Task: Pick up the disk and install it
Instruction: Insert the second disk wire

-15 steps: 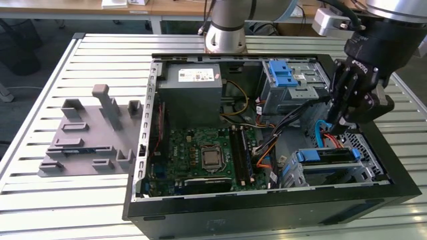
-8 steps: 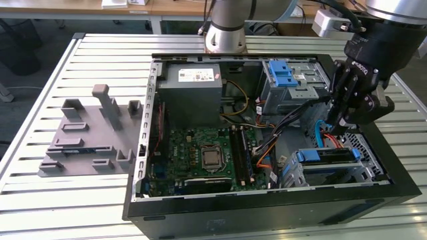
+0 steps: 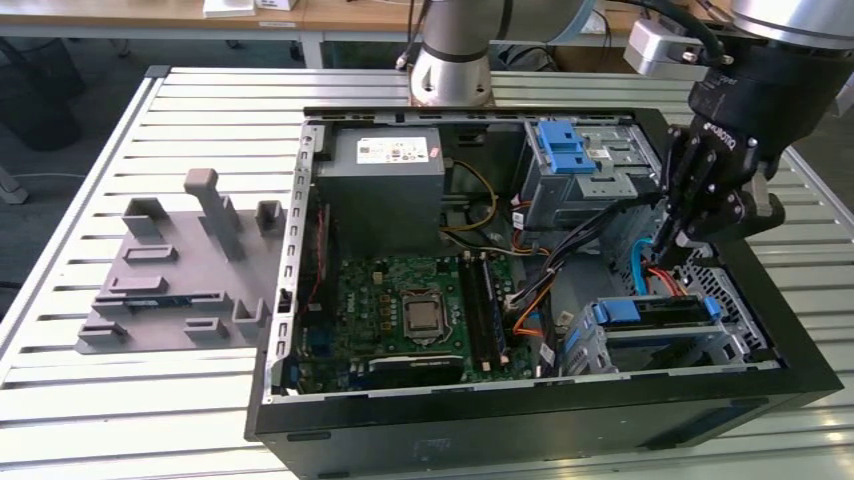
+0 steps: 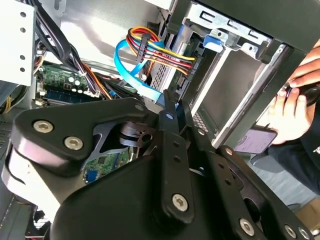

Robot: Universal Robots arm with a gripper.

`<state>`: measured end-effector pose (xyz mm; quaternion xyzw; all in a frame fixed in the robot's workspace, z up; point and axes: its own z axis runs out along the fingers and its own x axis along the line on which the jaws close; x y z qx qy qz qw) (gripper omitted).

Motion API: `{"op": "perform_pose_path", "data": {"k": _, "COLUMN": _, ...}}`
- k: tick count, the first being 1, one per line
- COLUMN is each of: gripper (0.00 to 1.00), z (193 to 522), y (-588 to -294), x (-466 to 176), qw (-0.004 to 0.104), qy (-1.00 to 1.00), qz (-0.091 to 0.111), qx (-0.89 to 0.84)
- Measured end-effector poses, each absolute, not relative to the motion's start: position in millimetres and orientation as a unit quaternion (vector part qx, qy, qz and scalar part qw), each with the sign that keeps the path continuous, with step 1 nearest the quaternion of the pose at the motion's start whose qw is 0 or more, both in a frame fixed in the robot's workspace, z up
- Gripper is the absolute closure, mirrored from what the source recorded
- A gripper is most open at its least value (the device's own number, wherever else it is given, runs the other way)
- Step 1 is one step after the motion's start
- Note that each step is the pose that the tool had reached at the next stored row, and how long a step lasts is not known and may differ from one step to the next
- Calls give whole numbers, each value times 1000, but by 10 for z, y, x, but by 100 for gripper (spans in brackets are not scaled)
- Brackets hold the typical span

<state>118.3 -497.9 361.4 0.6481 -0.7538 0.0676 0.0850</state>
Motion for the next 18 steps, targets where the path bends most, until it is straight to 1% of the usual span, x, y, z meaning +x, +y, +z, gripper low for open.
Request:
{"op": "perform_pose_path", "data": {"k": 7, "gripper": 81, "z": 3614, "y": -4979, "x": 1183, "qw": 84, "qy": -742, "qz": 69, "qx": 662}}
{"op": "perform_pose_path", "data": {"k": 9, "gripper": 80, "z": 3614, "y": -4979, "x": 1183, "qw": 84, "qy": -741, "qz": 69, "qx": 663}}
{"op": "perform_pose_path", "data": {"k": 10, "gripper": 73, "z": 3614, "y": -4979, "x": 1183, "qw": 84, "qy": -740, "qz": 70, "qx": 664}}
{"op": "perform_pose_path", "data": {"k": 14, "gripper": 73, "z": 3611, "y": -4983, "x": 1183, "qw": 83, "qy": -728, "qz": 71, "qx": 677}}
{"op": "perform_pose_path", "data": {"k": 15, "gripper": 84, "z": 3609, "y": -4990, "x": 1175, "qw": 82, "qy": -718, "qz": 73, "qx": 688}}
{"op": "perform_pose_path", "data": {"k": 18, "gripper": 84, "z": 3608, "y": -5005, "x": 1160, "qw": 81, "qy": -713, "qz": 73, "qx": 692}}
